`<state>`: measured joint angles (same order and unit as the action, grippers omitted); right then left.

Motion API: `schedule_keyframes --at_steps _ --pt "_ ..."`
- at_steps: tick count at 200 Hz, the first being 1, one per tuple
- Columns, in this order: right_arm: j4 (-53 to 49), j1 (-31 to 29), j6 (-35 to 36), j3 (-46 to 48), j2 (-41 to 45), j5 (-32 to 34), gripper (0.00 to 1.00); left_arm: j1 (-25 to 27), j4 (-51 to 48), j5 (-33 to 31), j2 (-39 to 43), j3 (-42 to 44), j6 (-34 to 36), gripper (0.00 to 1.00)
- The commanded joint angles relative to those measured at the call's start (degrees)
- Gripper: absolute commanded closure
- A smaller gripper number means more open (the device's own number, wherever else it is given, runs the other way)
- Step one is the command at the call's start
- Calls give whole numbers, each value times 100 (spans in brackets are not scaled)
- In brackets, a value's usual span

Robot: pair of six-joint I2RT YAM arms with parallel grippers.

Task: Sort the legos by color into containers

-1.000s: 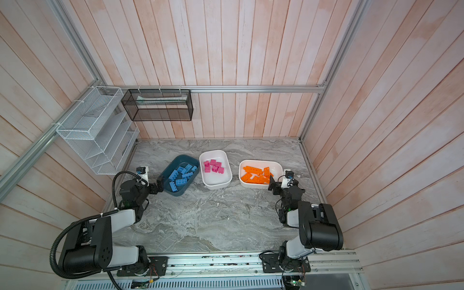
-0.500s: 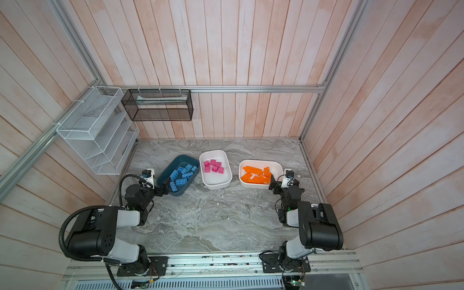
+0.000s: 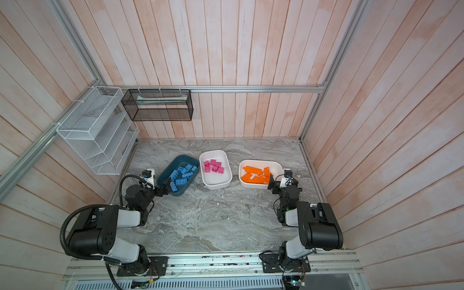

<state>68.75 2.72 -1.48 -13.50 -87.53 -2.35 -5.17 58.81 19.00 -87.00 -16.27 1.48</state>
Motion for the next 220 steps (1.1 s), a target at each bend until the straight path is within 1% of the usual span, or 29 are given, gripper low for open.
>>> schedule_keyframes --at_steps 1,57,79,132,187,220 --pt "-81 -13 39 -109 43 133 2 20 245 -61 -19 -47 -5 0" --pt "-72 -9 42 -92 51 125 2 16 265 -54 -8 -31 -7 0" --pt "-72 -9 42 -91 51 125 2 18 272 74 16 -19 58 0" --pt "-72 -1 42 -92 52 127 2 85 -115 129 337 -70 177 0" --pt "-80 -8 29 -116 26 135 2 95 -159 83 265 -131 169 0" --pt "-85 44 22 -110 34 25 2 96 -49 82 188 -107 160 0"
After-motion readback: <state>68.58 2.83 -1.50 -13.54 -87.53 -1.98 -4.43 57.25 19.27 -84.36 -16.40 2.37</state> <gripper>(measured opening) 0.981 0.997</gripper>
